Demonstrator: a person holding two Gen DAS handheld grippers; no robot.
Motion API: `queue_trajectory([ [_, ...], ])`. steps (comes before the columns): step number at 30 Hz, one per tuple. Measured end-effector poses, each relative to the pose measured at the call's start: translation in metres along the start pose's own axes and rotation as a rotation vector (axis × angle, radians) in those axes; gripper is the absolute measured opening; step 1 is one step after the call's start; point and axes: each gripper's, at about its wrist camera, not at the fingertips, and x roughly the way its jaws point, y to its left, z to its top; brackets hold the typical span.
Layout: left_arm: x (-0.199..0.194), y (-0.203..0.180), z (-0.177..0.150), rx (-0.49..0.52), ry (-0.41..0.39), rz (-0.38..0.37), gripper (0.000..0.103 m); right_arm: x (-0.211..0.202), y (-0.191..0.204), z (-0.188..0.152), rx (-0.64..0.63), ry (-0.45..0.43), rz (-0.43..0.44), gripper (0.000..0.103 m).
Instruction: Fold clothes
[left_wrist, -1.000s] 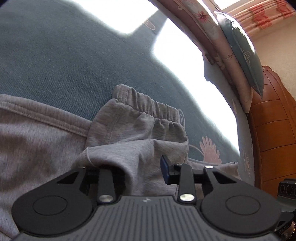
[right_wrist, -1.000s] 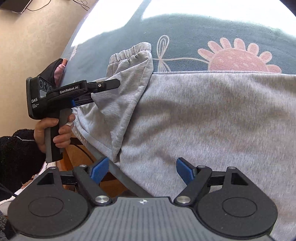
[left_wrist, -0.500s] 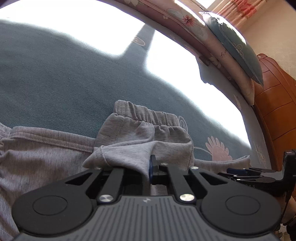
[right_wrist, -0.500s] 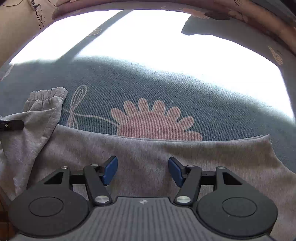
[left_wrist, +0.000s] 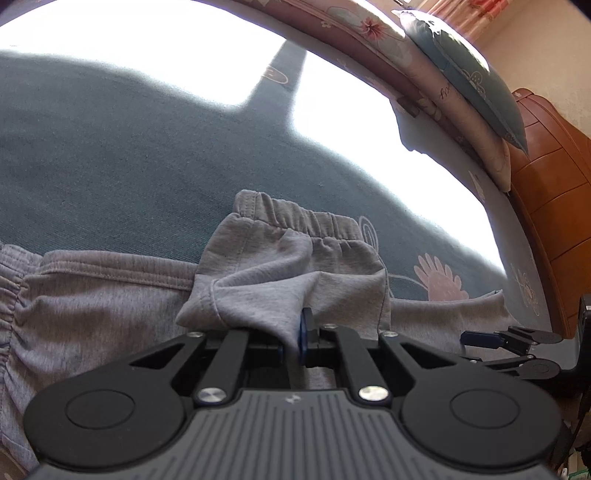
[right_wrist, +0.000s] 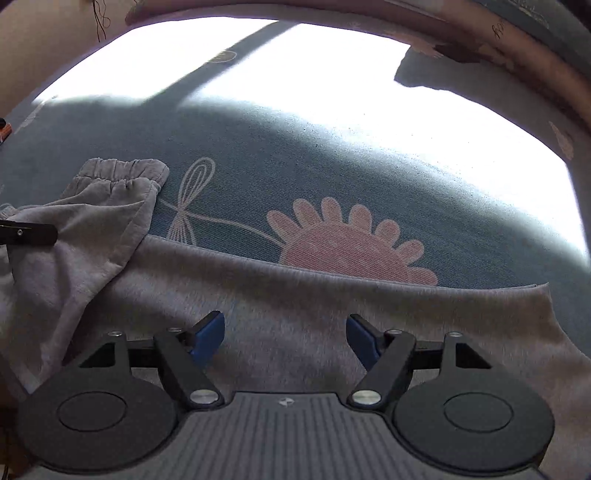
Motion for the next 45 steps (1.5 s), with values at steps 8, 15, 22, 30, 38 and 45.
queue_trajectory([
  [8, -0.006, 0.001, 0.006, 0.07, 0.058, 0.054, 0.028, -0.006, 0.029, -0.013, -0.002, 0.006, 0.05, 0.083],
  [15, -0.027, -0.011, 0.01, 0.25, 0.115, 0.135, 0.038, -0.012, 0.03, -0.04, 0.014, 0.092, 0.052, 0.083],
  [22, -0.039, -0.087, 0.003, 0.614, 0.07, 0.08, 0.044, -0.044, 0.022, -0.069, 0.068, 0.097, 0.076, 0.083],
  [30, 0.012, -0.153, -0.058, 0.985, 0.206, -0.254, 0.046, -0.046, -0.041, -0.096, 0.274, 0.039, -0.201, 0.083],
  [38, 0.012, -0.112, -0.096, 1.209, 0.307, -0.202, 0.05, -0.054, -0.021, -0.145, 0.423, 0.01, -0.223, 0.097],
  [45, 0.017, -0.152, -0.065, 1.037, 0.272, -0.124, 0.049, -0.072, -0.044, -0.124, 0.291, -0.104, -0.212, 0.096],
])
